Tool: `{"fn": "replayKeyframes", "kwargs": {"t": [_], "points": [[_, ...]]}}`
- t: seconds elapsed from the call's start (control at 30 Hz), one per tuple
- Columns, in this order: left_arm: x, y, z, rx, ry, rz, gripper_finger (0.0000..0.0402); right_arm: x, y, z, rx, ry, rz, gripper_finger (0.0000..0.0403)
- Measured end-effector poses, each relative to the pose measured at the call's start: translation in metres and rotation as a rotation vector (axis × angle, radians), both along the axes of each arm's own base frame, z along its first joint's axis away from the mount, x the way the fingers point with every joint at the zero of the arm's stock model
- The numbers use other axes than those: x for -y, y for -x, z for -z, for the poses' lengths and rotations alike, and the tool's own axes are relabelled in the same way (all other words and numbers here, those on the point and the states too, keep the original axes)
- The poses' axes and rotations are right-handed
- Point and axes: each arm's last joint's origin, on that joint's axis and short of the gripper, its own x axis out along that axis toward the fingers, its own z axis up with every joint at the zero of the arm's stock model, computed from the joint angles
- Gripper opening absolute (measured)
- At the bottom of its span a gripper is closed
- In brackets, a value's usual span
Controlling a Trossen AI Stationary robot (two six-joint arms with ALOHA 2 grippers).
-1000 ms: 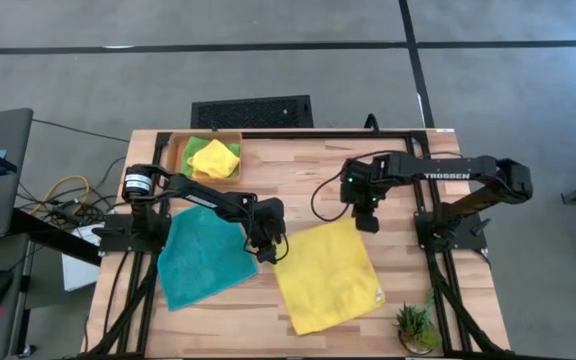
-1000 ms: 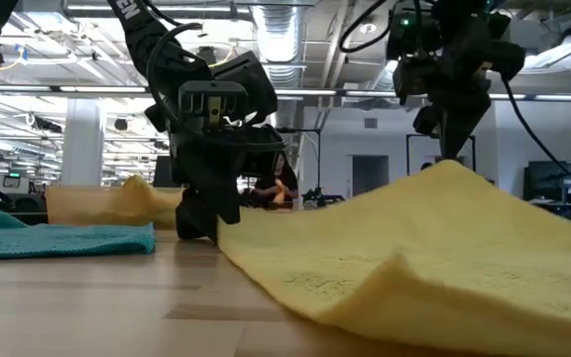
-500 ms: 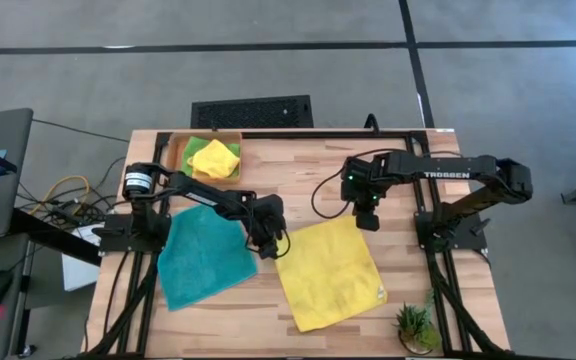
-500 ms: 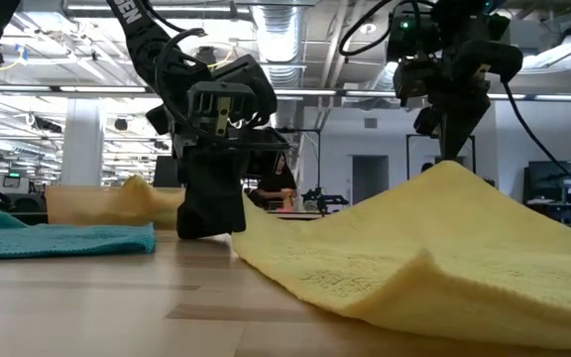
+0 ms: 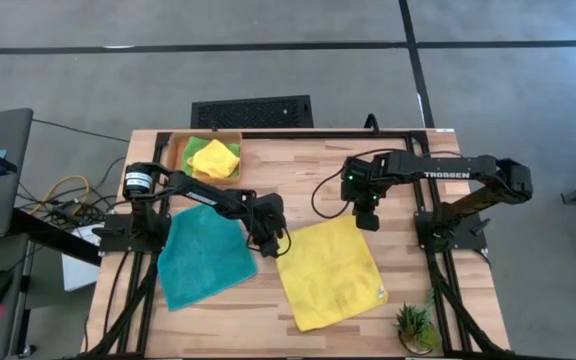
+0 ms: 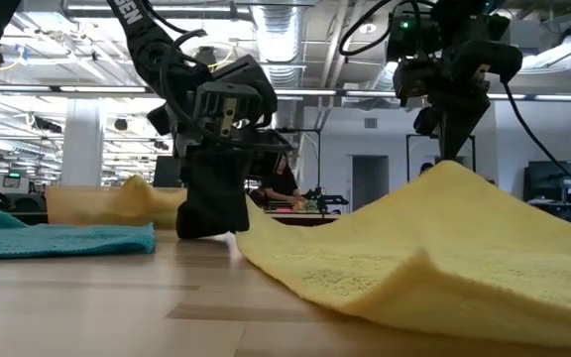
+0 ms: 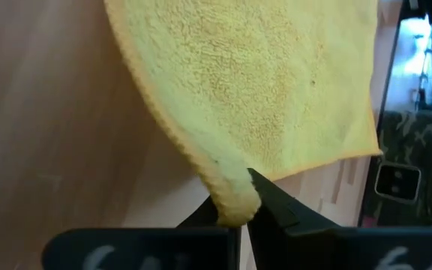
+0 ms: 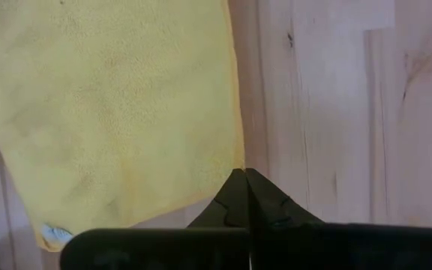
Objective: Fold microfiber towels
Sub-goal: Fold the yellow microfiber towel
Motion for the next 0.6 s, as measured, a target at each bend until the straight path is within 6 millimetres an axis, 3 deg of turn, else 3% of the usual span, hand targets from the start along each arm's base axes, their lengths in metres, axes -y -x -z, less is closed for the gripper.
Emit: {"fn": "replayKeyframes", "kwargs": {"t": [0.2, 0.6], "points": [[-0.001, -0.0017, -0.0004, -0.016, -0.004, -0.064, 0.0017, 0.0, 0.0, 0.0, 0.0, 0.0, 0.0, 0.0006], [-0.0053, -0.0036, -0.001, -0.039, -0.004, -0.162, 0.0123, 0.0, 0.0, 0.0, 0.0, 0.0, 0.0, 0.0006]]}}
